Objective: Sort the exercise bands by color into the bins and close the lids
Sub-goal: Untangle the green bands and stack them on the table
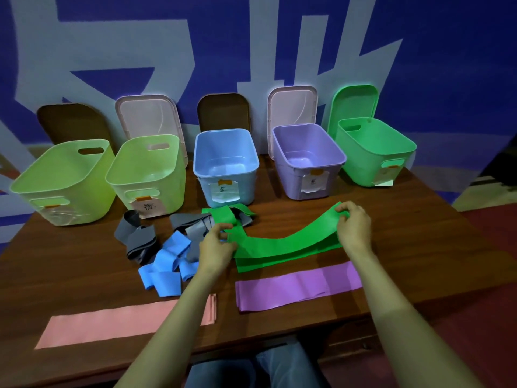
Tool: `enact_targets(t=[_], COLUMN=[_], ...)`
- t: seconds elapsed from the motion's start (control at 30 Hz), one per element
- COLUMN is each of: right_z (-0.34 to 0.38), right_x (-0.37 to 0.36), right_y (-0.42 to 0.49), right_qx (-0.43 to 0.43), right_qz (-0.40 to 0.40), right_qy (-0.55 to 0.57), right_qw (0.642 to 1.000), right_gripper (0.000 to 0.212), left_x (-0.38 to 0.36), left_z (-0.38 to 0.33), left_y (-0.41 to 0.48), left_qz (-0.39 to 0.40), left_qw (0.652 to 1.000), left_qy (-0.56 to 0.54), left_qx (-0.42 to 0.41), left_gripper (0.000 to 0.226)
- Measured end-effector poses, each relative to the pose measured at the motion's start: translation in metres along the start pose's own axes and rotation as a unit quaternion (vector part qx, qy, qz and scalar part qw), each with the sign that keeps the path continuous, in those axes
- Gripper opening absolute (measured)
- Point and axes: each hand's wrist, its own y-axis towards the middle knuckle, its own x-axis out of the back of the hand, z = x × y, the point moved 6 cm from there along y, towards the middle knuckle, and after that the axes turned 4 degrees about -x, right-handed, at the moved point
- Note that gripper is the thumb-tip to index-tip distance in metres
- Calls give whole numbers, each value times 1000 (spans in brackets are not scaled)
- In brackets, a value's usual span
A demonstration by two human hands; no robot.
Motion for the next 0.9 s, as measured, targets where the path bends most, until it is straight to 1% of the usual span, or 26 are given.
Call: enact_targets(t=[0.1, 0.2, 0.4, 0.6, 0.77, 0.9], right_z=[-18, -33, -53, -63, -64, -64], right_x=[-6, -11, -22, -26, -28, -31], right_y=[2, 5, 10, 10, 11, 9], right_qx=[-15, -35, -59, -75, -71, -76], right_qz=[4, 13, 35, 44, 53, 54], right_qy=[-16, -34, -47, -50, -75, -90], right_qw=[1000, 999, 997, 995, 993, 992], right_gripper=[27, 25, 23, 22, 21, 19], left_x=[-10, -14, -22, -23, -27, -29], left_z=[4, 10, 13, 15, 17, 16], left_y=[-1, -2, -2, 1, -1, -3], left_qz=[13, 2, 0, 2, 36, 28], left_qw=[999, 998, 993, 992, 989, 988], left_qy=[44, 65, 120, 124, 145, 152], left_qx=[-6, -6, -13, -12, -9, -24], left_gripper=[33, 29, 31, 32, 32, 31])
